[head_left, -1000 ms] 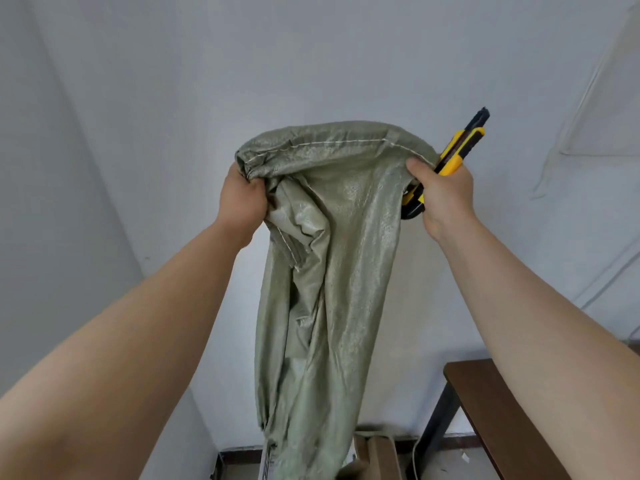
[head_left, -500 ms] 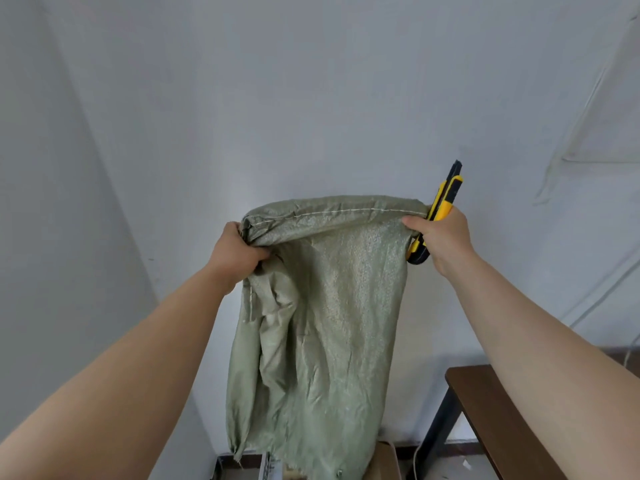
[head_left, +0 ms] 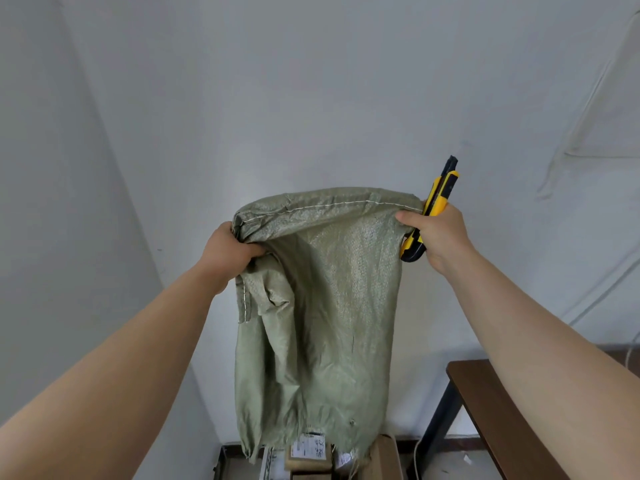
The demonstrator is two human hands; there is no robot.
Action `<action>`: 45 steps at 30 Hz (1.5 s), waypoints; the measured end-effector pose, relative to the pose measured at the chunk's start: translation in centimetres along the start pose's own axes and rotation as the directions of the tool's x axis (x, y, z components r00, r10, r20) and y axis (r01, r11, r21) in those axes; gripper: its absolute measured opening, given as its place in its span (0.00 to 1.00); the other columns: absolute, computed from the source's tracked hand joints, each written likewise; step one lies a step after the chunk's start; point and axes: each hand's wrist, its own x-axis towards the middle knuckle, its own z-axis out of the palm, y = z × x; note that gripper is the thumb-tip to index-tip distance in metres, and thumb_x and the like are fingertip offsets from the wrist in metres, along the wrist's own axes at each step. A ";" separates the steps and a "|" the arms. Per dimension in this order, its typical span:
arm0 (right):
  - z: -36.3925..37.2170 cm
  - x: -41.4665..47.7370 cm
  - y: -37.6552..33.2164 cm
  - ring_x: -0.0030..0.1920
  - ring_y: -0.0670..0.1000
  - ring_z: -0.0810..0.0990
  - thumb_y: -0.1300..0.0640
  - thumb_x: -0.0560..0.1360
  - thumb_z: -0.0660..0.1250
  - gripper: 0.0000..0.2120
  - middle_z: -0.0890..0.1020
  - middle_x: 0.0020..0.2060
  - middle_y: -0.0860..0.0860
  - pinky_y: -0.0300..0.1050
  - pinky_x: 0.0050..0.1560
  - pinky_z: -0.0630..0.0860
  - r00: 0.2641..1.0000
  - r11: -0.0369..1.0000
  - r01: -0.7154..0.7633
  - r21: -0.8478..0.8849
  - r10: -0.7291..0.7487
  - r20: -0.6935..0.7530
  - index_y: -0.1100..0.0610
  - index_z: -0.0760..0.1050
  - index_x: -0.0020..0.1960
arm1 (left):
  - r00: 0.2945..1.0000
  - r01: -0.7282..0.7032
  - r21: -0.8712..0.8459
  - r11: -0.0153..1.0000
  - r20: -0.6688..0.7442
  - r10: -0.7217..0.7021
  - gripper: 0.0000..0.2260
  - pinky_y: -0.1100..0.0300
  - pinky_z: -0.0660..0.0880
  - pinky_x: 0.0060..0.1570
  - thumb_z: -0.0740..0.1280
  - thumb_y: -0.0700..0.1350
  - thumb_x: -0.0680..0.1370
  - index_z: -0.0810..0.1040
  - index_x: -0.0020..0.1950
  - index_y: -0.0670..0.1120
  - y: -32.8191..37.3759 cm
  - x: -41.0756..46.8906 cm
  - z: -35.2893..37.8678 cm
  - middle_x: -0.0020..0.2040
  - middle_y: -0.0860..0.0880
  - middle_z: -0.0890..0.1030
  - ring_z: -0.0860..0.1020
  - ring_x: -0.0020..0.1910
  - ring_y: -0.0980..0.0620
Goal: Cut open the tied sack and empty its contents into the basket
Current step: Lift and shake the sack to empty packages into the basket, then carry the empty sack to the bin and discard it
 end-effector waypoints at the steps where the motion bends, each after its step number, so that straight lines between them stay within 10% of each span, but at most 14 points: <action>1: 0.1 -0.1 -0.1 0.51 0.63 0.82 0.56 0.56 0.80 0.27 0.82 0.49 0.64 0.61 0.54 0.79 1.000 1.000 0.003 0.006 -0.003 0.016 0.65 0.74 0.51 | 1.000 -0.004 -0.002 1.000 0.000 0.004 0.16 0.59 0.73 0.33 0.75 0.39 0.69 0.76 0.54 0.43 0.1 -0.3 -0.3 0.44 0.45 0.81 0.79 0.37 0.48; 15: 2.5 -0.8 0.1 0.33 0.49 0.75 0.57 0.65 0.79 0.17 0.75 0.33 0.51 0.44 0.37 0.72 0.969 0.996 0.057 -0.067 -0.039 0.245 0.57 0.70 0.44 | 0.955 0.229 0.123 0.965 -0.219 -0.199 0.17 0.54 0.77 0.48 0.69 0.60 0.73 0.79 0.41 0.46 0.2 -7.8 -4.0 0.42 0.46 0.82 0.81 0.43 0.44; 25: 5.1 -4.6 1.7 0.33 0.50 0.70 0.56 0.67 0.78 0.18 0.68 0.31 0.49 0.44 0.36 0.69 0.874 0.998 -0.011 -0.062 0.040 0.484 0.55 0.66 0.40 | 0.807 0.393 0.047 0.918 -0.496 -0.320 0.21 0.51 0.77 0.47 0.63 0.57 0.77 0.80 0.52 0.39 -1.7 -16.6 -3.6 0.47 0.39 0.81 0.79 0.44 0.42; 28: 6.1 -6.7 2.6 0.33 0.50 0.71 0.59 0.68 0.77 0.17 0.69 0.32 0.50 0.45 0.36 0.71 0.825 0.998 -0.046 -0.044 0.063 0.561 0.55 0.67 0.41 | 0.741 0.411 0.045 0.911 -0.598 -0.305 0.17 0.57 0.72 0.35 0.65 0.55 0.77 0.79 0.47 0.41 -2.5 -20.7 -3.8 0.40 0.43 0.79 0.76 0.35 0.47; 45: 14.2 -29.2 1.2 0.28 0.51 0.70 0.62 0.69 0.76 0.21 0.67 0.26 0.49 0.45 0.34 0.71 0.362 0.995 -0.102 0.004 0.034 0.931 0.55 0.62 0.33 | 0.337 0.390 -0.172 0.905 -0.888 -0.314 0.07 0.53 0.73 0.45 0.67 0.50 0.77 0.78 0.50 0.46 -6.6 -47.5 -9.8 0.42 0.49 0.79 0.76 0.45 0.45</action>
